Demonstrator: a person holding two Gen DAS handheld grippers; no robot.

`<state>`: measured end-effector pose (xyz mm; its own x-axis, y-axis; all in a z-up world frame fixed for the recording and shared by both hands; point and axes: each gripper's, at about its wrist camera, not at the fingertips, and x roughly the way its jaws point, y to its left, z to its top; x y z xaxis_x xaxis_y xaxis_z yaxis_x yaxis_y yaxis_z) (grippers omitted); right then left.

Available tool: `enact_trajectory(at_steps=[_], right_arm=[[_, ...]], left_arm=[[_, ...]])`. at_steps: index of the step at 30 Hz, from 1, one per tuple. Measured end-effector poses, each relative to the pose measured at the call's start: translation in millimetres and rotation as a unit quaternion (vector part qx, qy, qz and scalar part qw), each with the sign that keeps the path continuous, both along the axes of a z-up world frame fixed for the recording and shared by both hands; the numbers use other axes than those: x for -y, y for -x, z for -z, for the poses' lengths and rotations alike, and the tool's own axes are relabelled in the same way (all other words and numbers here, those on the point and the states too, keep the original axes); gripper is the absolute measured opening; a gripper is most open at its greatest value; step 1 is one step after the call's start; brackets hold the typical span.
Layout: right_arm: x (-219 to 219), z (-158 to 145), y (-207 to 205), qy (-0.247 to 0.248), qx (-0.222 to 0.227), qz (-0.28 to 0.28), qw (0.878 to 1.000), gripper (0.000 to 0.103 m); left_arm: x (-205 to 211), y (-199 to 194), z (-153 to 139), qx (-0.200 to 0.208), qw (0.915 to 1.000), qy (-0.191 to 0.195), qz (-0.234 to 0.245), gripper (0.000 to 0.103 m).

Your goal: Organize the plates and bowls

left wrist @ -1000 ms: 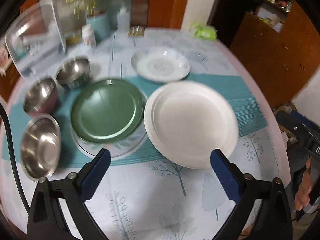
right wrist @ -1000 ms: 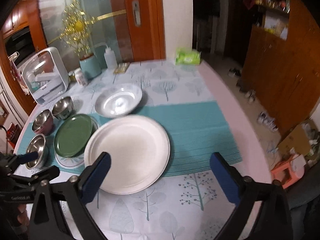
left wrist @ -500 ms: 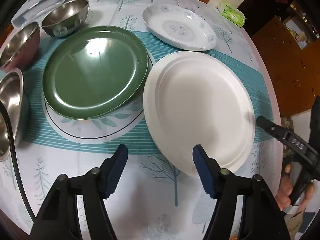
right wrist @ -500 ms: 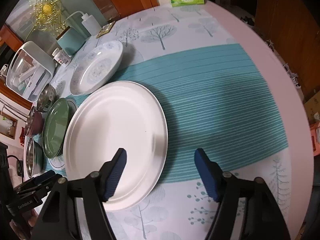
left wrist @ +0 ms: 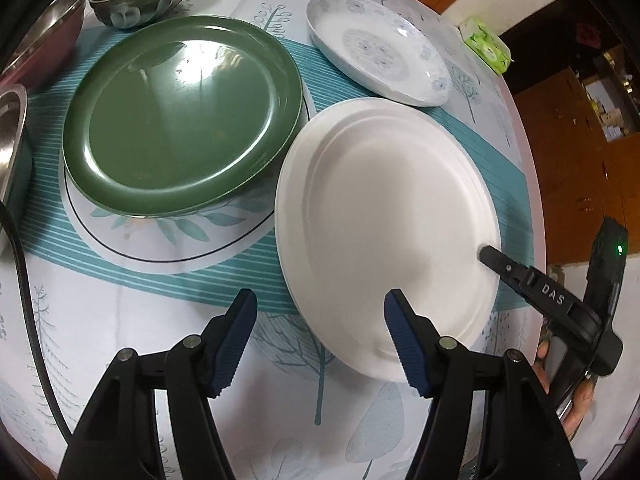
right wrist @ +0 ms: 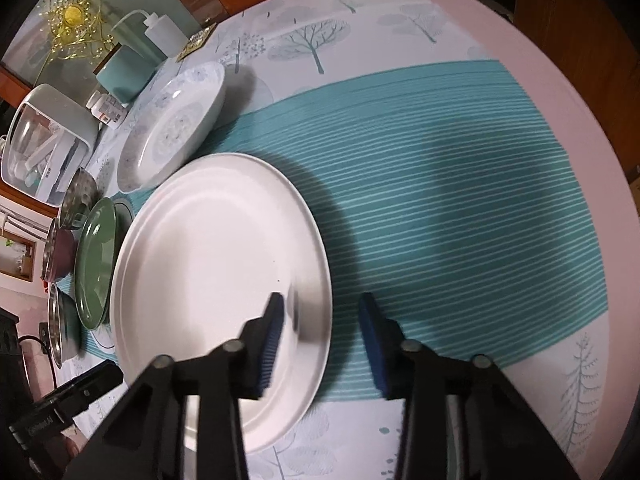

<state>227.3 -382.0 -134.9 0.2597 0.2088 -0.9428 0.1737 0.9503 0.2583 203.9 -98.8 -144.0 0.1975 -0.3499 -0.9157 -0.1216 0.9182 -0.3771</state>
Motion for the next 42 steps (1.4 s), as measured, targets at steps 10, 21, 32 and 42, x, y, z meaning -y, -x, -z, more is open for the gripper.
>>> enact_trajectory(at_steps=[10, 21, 32, 42], right_arm=[[11, -6, 14, -0.010, 0.000, -0.013, 1.000, 0.019], [18, -16, 27, 0.001, 0.007, -0.011, 1.000, 0.019], [13, -67, 59, 0.002, 0.049, -0.011, 0.999, 0.019], [8, -97, 124, 0.024, 0.077, -0.007, 0.997, 0.020]], left_arm=[[15, -16, 13, -0.016, 0.9998, 0.003, 0.007, 0.043], [18, -16, 13, -0.012, 0.9994, -0.003, 0.032, 0.020], [20, 23, -63, 0.075, 0.9924, -0.022, 0.095, 0.021], [33, 78, -102, 0.131, 0.9747, -0.067, 0.169, 0.022]])
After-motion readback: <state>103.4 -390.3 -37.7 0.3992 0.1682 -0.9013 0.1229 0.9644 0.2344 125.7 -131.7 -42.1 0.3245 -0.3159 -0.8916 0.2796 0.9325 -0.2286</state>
